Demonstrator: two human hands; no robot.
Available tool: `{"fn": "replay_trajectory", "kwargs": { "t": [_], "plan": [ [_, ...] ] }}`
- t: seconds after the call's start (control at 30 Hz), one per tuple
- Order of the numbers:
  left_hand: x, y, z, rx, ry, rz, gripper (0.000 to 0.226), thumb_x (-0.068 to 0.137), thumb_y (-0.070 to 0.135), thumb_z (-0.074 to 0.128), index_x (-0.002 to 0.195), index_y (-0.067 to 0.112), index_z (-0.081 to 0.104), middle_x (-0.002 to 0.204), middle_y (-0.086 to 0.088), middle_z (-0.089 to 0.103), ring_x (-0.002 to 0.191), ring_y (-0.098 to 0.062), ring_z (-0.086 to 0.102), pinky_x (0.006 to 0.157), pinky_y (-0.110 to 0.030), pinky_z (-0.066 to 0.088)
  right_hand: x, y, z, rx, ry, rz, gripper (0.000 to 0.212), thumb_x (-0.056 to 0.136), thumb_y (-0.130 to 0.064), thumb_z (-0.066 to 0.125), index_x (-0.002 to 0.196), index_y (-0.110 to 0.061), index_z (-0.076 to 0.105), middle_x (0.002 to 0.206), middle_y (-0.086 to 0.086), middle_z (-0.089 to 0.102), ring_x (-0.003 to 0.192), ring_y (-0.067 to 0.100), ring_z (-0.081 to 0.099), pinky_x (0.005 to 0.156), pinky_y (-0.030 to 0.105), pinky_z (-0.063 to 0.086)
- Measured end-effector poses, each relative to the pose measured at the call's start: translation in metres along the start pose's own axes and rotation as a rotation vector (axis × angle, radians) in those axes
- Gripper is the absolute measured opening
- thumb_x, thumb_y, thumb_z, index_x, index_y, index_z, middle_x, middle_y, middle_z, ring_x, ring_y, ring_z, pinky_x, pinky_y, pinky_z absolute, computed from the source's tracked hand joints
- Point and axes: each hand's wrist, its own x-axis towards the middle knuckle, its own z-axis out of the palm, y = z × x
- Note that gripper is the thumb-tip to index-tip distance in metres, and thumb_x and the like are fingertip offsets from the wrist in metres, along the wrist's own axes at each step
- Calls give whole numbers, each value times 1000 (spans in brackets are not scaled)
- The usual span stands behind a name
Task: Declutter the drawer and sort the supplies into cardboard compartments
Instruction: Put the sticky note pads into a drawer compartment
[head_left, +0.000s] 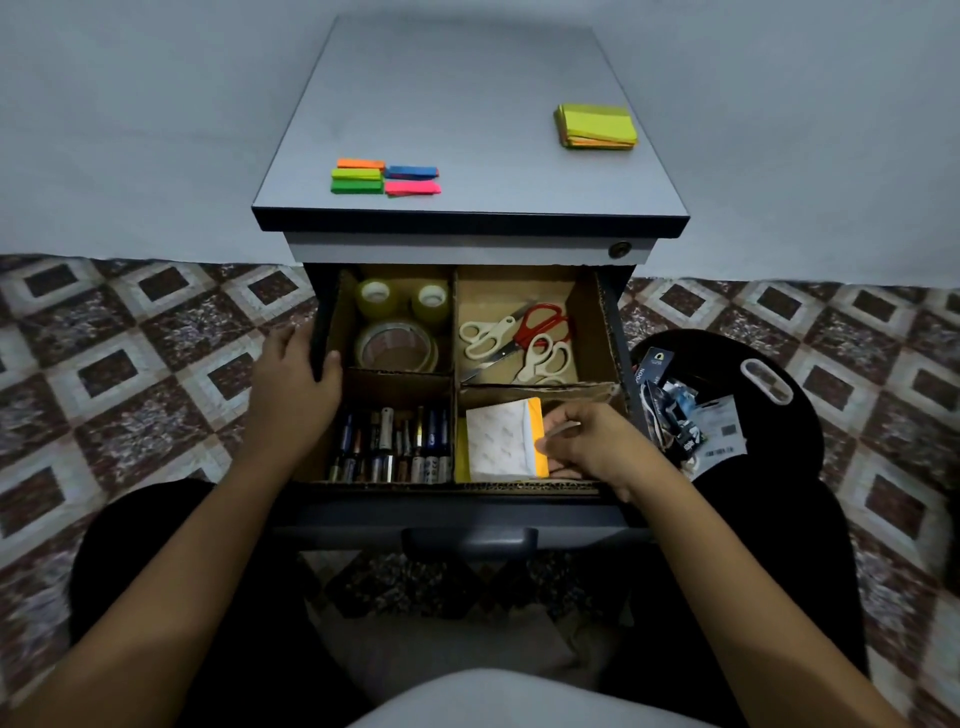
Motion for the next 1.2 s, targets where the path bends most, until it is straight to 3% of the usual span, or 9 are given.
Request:
{"fn": "replay_trajectory", "kwargs": {
  "t": [0.17,0.27,0.37,0.53,0.67,0.77,1.2],
  "plan": [
    [-2,-3,6,-29,-123,-108,55,99,33,39,146,7,28,148,-19,30,136,-33,31,109,-45,31,11,-2,11,-80,55,36,18,87,2,59,76,-10,53,67,9,57,54,14,55,44,19,51],
    [-3,-5,6,-23,-141,-106,56,99,36,37,148,10,25,147,-19,34,135,-33,33,107,-46,33,16,4,18,-286,147,7,12,86,-9,64,75,-10,60,67,7,59,59,16,56,58,27,48],
    [-4,-4,8,-18,-135,-113,57,100,36,37,149,10,22,148,-17,33,136,-32,33,106,-44,32,12,6,21,-500,233,-29,12,86,-19,65,86,-8,70,75,6,61,74,17,56,66,24,38],
    [-4,-4,8,-4,-124,-110,58,100,37,36,149,10,22,149,-17,33,136,-32,32,107,-44,32,9,5,22,-493,268,-26,18,86,-15,63,95,-3,72,92,17,71,85,25,64,77,30,48],
    [-5,-3,8,-2,-112,-104,57,100,36,36,148,10,22,150,-17,31,137,-31,31,107,-43,31,11,7,22,-469,301,-39,18,83,-11,61,90,3,71,89,24,69,86,36,66,83,41,53],
    [-5,-2,7,-2,-115,-111,58,100,37,36,148,10,21,150,-16,31,137,-31,31,108,-43,31,10,7,22,-498,294,-37,19,83,-11,59,85,4,71,86,25,68,85,36,64,77,39,52],
    [-6,-2,8,2,-110,-98,57,100,37,36,148,10,22,149,-16,33,136,-31,33,105,-44,33,8,7,22,-471,267,-45,19,86,-10,58,86,0,74,87,16,72,85,26,67,79,33,53]
  ]
}}
